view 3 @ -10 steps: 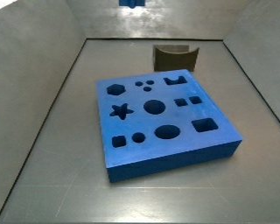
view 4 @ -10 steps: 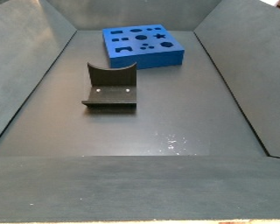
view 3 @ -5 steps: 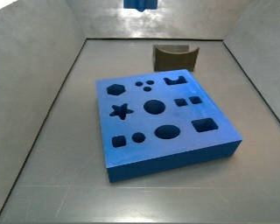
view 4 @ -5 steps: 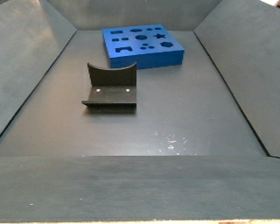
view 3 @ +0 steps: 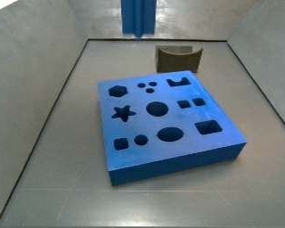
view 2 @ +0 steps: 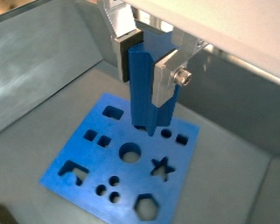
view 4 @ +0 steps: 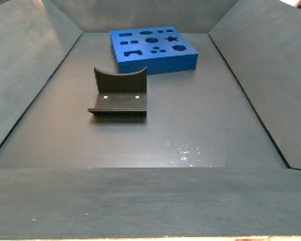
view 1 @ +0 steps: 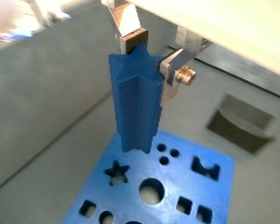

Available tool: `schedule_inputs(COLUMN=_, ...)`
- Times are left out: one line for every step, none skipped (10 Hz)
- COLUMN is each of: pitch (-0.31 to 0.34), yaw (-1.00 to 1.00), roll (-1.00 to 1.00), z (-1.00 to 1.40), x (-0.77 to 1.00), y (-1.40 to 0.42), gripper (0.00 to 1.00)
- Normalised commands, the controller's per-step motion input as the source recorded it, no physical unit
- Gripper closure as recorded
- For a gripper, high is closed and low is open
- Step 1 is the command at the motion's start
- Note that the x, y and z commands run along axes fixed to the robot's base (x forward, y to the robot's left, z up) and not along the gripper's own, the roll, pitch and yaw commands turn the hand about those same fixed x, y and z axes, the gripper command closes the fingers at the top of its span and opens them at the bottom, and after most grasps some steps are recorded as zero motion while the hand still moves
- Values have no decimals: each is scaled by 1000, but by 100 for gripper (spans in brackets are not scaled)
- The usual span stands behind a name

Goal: Pick up the star object. Move to above the board. Insert the star object.
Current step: Insert the star object.

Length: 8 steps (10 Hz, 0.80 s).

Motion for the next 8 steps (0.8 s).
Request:
schedule_inputs(pitch=-106, yaw=-986, roll=231, z=-700, x=6, y=0, gripper=100)
schedule_inputs(pitch=-277, yaw=-274, roll=89, z=-851, x=0, y=137, gripper=100)
schedule_inputs(pitch=-323, yaw=620, roll=0, z=-871, x=0, y=143, gripper=100)
schedule_inputs(pitch=-277, yaw=829, roll=-223, z=-654, x=-103, y=0, gripper=100)
schedule_inputs(pitch=-77, yaw=0, roll=-80, z=0, x=-46, y=0, gripper=100)
schedule_inputs(pitch=0, yaw=0, roll=0, z=-20, x=0, y=37, gripper=100)
schedule_inputs(pitch=-366, yaw=266, roll=211, z=-846, x=-540, y=-183, gripper=100)
schedule_inputs(pitch=-351, yaw=563, roll=111, z=-843, x=-549, y=-231, gripper=100)
